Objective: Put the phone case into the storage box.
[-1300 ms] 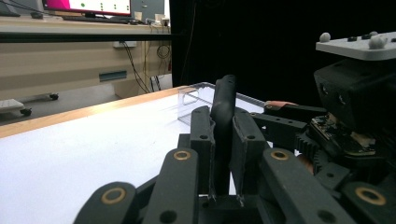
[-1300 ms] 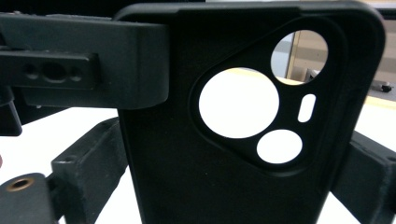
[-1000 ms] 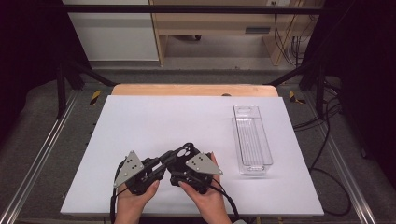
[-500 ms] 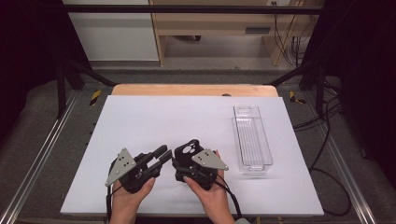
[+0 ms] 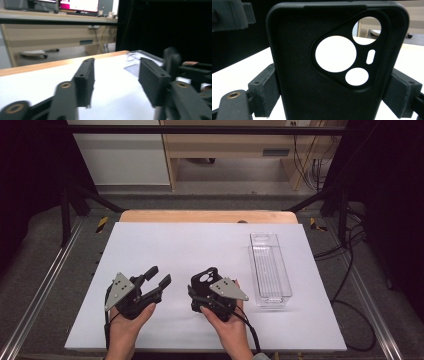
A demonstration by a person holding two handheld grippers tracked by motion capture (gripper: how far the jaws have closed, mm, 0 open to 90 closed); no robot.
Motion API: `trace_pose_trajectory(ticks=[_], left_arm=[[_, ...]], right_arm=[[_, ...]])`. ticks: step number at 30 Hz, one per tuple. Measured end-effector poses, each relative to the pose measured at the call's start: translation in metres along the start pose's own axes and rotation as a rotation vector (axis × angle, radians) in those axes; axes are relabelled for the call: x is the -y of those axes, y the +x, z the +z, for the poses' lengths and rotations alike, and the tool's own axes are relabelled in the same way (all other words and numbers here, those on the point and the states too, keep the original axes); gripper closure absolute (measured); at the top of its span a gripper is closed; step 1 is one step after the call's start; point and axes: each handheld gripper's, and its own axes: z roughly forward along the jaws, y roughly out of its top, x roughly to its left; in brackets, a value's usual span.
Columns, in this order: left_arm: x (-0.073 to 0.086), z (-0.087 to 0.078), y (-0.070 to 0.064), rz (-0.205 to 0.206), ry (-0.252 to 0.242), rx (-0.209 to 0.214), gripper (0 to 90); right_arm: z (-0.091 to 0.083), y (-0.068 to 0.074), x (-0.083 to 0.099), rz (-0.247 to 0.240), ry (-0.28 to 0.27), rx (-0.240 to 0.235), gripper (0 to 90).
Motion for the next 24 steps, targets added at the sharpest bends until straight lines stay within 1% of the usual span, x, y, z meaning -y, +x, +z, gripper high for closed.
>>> trace_pose_trajectory(ticks=[1,4,7,11,12,14,15,16,18,20,21,23,24], left_arm=[[0.001,0.0,0.002,0.01,0.012,-0.012,39.8],[0.007,0.003,0.007,0.005,0.042,-0.03,29.8],[0.011,0.003,0.012,0.031,0.07,-0.06,21.3],[0.017,-0.004,0.023,0.018,0.089,-0.091,13.3],[0.019,-0.006,0.026,0.019,0.093,-0.104,12.0],[0.024,-0.012,0.032,0.02,0.1,-0.113,9.9],[0.027,-0.015,0.035,0.018,0.099,-0.112,8.9],[0.031,-0.019,0.039,0.025,0.107,-0.118,8.0],[0.038,-0.027,0.047,0.018,0.118,-0.123,5.9],[0.043,-0.034,0.054,0.018,0.131,-0.126,4.3],[0.044,-0.038,0.057,0.017,0.126,-0.135,4.1],[0.046,-0.041,0.064,0.003,0.127,-0.147,3.9],[0.047,-0.042,0.066,-0.019,0.121,-0.151,4.0]], right_arm=[[0.0,0.0,0.0,0.0,0.002,0.002,14.0],[0.001,-0.001,0.001,0.003,0.007,0.005,14.1],[0.001,-0.002,0.0,-0.003,0.011,0.012,14.1],[-0.002,-0.006,-0.005,0.008,0.004,0.025,14.1],[-0.002,-0.007,-0.006,0.011,-0.001,0.031,14.1],[-0.003,-0.01,-0.008,0.012,-0.001,0.034,14.1],[-0.003,-0.012,-0.01,0.013,-0.002,0.039,14.1],[-0.003,-0.014,-0.012,0.02,-0.005,0.04,14.1],[-0.003,-0.018,-0.015,0.011,-0.005,0.043,14.1],[-0.002,-0.022,-0.019,0.015,-0.002,0.05,14.1],[-0.002,-0.024,-0.021,0.014,-0.001,0.055,14.2],[-0.001,-0.029,-0.027,-0.003,-0.004,0.067,14.1],[0.0,-0.032,-0.03,-0.006,-0.002,0.073,14.2]])
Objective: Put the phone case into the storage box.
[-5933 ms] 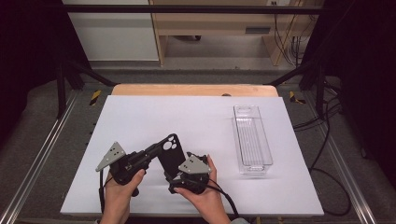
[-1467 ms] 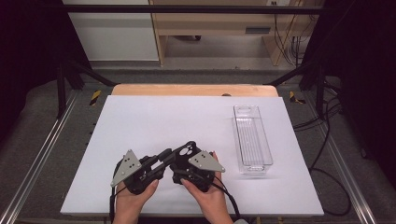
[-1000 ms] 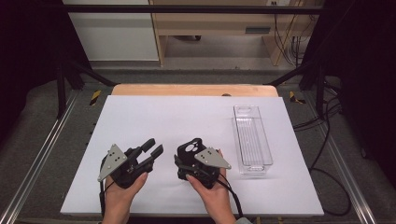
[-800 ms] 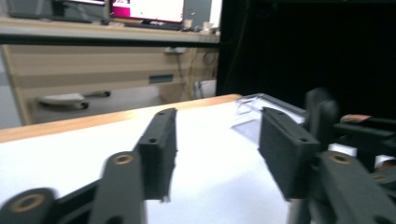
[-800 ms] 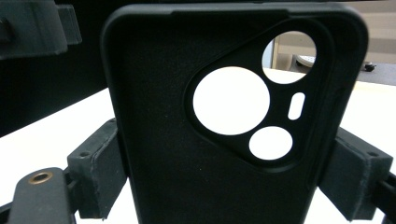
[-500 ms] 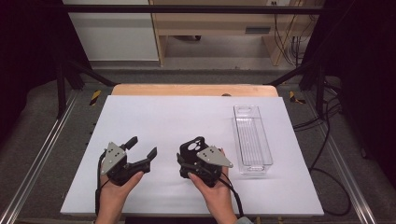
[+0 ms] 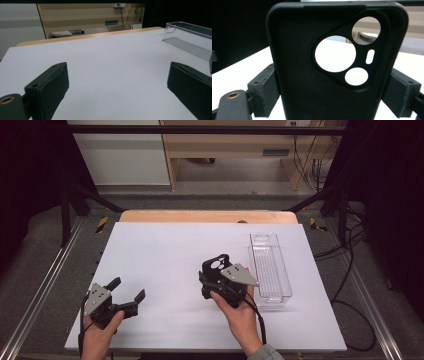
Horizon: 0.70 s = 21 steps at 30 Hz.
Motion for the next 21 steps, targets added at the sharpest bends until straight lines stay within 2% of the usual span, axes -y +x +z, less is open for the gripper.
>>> trace_pose_trajectory(ticks=[1,3,7,10,16,21], left_arm=[[0.001,0.0,0.002,-0.01,-0.002,0.001,3.9],[0.004,0.001,0.006,-0.004,0.005,-0.001,3.9],[0.009,0.001,0.016,-0.015,0.027,-0.024,4.0],[0.009,-0.002,0.021,-0.033,0.01,-0.041,4.1],[0.01,0.0,0.024,-0.03,0.018,-0.044,4.1],[0.011,0.001,0.026,-0.03,0.015,-0.038,4.1]], right_arm=[[0.001,-0.004,-0.003,0.0,0.005,0.007,14.1],[0.003,-0.011,-0.012,-0.002,0.009,0.018,14.1],[0.007,-0.026,-0.027,-0.005,0.008,0.042,14.2],[0.008,-0.035,-0.036,0.015,-0.003,0.057,14.2],[0.01,-0.058,-0.053,0.046,-0.025,0.09,14.2],[0.015,-0.079,-0.064,0.037,-0.032,0.128,14.1]])
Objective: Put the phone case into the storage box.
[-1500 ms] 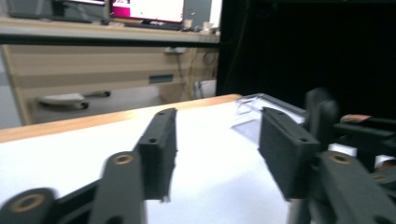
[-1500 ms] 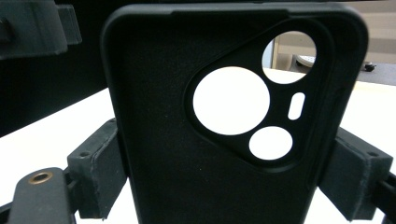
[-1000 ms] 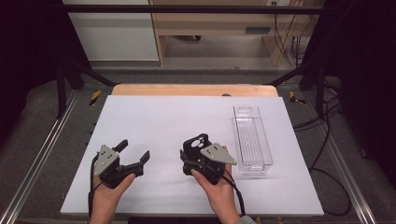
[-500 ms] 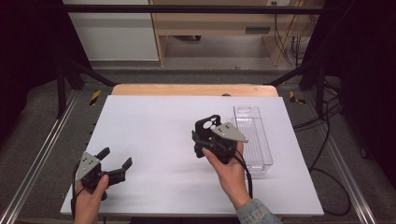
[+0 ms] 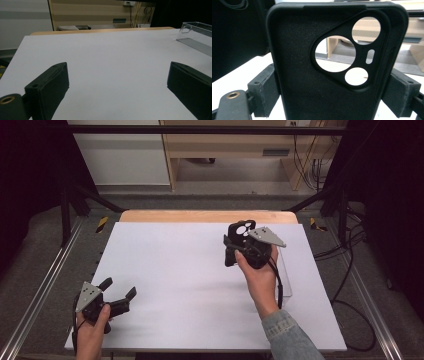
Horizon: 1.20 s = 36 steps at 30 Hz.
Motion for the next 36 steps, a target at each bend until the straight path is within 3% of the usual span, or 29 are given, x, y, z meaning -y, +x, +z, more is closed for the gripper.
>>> trace_pose_trajectory(ticks=[9,11,22,36], left_arm=[[0.0,-0.001,0.003,0.007,-0.006,0.003,4.1],[0.001,0.0,0.002,0.007,-0.004,0.002,4.1],[0.002,0.0,0.003,0.01,-0.007,0.012,4.1],[0.004,0.002,0.005,0.018,-0.008,0.015,4.1]], right_arm=[[0.013,-0.036,-0.014,0.024,-0.029,0.089,13.8],[0.017,-0.043,-0.016,0.005,-0.034,0.112,13.7],[0.044,-0.078,-0.013,0.007,-0.035,0.208,13.7],[0.07,-0.1,-0.006,0.027,-0.037,0.271,13.8]])
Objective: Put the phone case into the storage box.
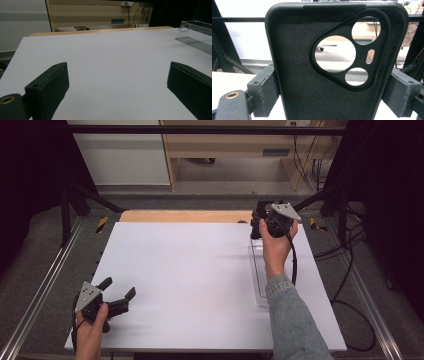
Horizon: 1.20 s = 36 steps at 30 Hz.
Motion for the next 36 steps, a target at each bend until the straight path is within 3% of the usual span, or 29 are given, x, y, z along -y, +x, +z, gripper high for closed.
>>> trace_pose_trajectory(ticks=[13,36], left_arm=[[0.001,0.0,0.0,-0.001,0.0,0.003,4.1],[0.001,0.001,-0.001,0.004,0.003,0.018,4.2]], right_arm=[[0.012,-0.012,0.01,0.004,0.027,0.03,13.8],[0.024,-0.018,0.022,-0.005,0.052,0.05,13.7]])
